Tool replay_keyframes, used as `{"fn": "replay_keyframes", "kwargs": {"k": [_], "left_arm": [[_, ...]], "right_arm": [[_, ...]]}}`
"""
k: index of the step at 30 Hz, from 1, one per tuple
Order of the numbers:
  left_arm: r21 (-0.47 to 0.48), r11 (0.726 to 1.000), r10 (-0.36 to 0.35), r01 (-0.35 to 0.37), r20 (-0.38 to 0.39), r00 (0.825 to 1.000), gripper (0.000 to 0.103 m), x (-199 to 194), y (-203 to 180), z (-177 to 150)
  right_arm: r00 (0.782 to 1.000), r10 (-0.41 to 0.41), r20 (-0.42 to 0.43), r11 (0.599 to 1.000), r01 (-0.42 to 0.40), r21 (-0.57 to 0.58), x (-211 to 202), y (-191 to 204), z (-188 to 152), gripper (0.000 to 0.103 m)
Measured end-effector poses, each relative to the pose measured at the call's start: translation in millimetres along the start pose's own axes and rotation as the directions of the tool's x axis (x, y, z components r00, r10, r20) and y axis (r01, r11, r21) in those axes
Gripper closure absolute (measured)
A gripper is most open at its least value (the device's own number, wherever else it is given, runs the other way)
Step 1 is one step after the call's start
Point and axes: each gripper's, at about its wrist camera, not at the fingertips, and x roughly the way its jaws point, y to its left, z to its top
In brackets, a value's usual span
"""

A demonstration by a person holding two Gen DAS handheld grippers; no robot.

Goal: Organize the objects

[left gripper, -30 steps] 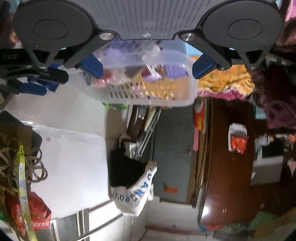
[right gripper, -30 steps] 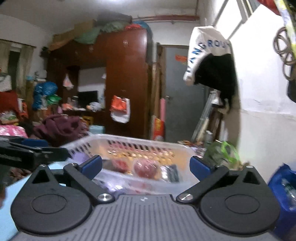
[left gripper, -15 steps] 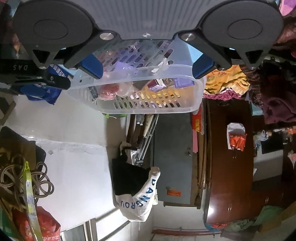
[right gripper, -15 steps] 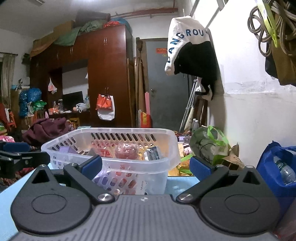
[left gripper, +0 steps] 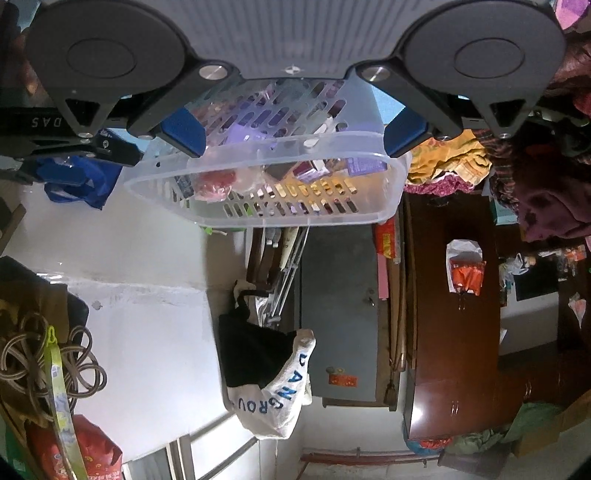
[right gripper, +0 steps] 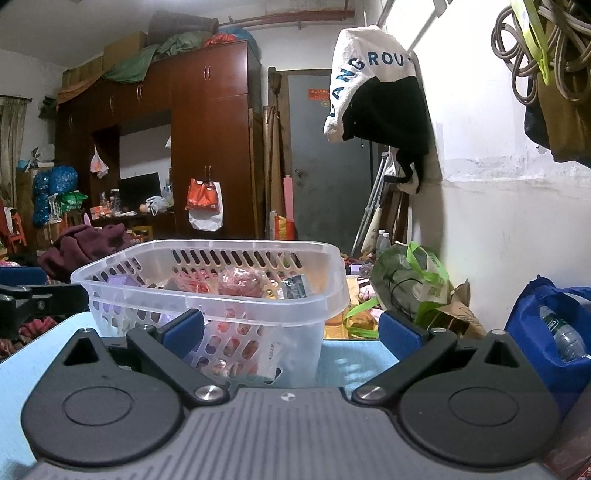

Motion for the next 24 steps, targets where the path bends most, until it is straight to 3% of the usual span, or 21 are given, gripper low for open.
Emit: {"fn": "replay_keyframes", "kwargs": {"k": [2, 8, 15, 24], "left_arm": [[-0.001, 1.000, 0.027, -0.027, 0.005, 1.000, 0.000, -1, 1, 0], [-0.027, 0.999, 0.019, -0.020, -0.011, 1.000, 0.000, 2, 9, -1], [0.014, 0.997, 0.073, -0.073, -0.027, 0.997, 0.000, 2, 4, -3], [-0.005, 0.998, 0.059, -0.060, -0.031, 0.998, 0.000, 0, 6, -5]], "right_arm": [[1.000, 0.003, -0.002, 1.000, -0.003, 0.003, 0, -1, 0, 0.000], [1.000, 0.009, 0.005, 1.000, -0.009, 0.008, -2, -3, -3, 0.000], [1.000, 0.011, 0.005, 1.000, -0.011, -0.012, -4, 1, -9, 0.000], [1.000, 0.017, 0.009, 1.000, -0.017, -0.021, -7, 2, -12, 0.000]]}}
